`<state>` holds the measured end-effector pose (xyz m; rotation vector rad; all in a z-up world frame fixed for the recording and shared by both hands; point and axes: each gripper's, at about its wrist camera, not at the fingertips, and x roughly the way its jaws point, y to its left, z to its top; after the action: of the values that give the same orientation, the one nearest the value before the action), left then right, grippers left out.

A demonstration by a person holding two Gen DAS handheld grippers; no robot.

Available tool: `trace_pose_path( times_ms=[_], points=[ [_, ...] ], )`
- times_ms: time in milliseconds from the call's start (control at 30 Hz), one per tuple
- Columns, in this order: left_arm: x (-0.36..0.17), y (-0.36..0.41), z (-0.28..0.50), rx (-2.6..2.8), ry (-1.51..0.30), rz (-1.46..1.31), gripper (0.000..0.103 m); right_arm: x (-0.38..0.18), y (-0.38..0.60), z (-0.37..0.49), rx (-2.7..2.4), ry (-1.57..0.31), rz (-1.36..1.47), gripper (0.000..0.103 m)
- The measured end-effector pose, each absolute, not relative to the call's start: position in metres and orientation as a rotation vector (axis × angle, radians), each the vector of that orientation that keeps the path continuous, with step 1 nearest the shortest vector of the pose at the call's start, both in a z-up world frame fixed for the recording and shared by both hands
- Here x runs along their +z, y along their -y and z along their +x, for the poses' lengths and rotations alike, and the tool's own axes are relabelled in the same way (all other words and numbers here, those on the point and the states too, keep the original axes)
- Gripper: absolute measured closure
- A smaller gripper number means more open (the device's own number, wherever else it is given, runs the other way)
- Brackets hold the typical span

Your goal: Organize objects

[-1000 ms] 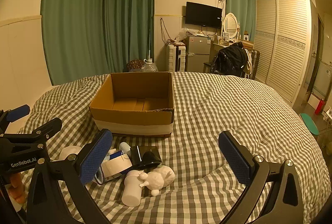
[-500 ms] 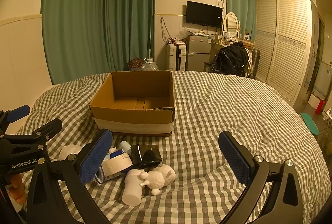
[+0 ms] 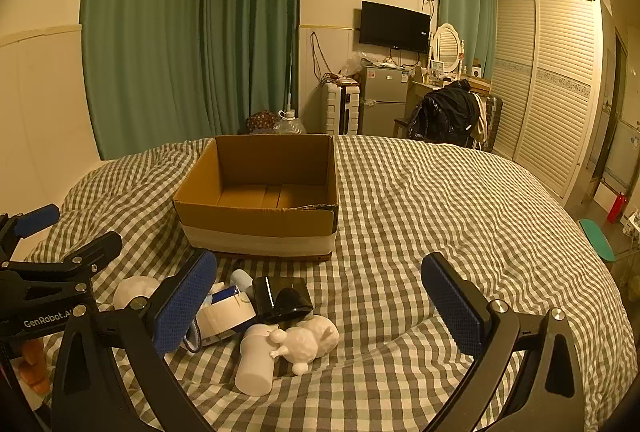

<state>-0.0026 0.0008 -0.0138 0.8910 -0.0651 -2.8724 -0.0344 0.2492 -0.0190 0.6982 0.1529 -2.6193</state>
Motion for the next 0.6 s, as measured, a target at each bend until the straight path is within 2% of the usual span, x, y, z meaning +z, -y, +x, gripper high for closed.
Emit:
trace_pose_path(
  times_ms=[367, 600],
  points=[
    [-0.016, 0.005, -0.005, -2.869, 0.069, 0.897, 0.000, -0.025, -0.243, -0.035, -2.580, -0.184, 0.734, 0.000],
    [-0.024, 0.017, -0.014, -2.871, -0.001, 0.977, 0.000, -0.032, -0.236, -0.041, -2.567, -0.216, 0.781, 0.001]
  ],
)
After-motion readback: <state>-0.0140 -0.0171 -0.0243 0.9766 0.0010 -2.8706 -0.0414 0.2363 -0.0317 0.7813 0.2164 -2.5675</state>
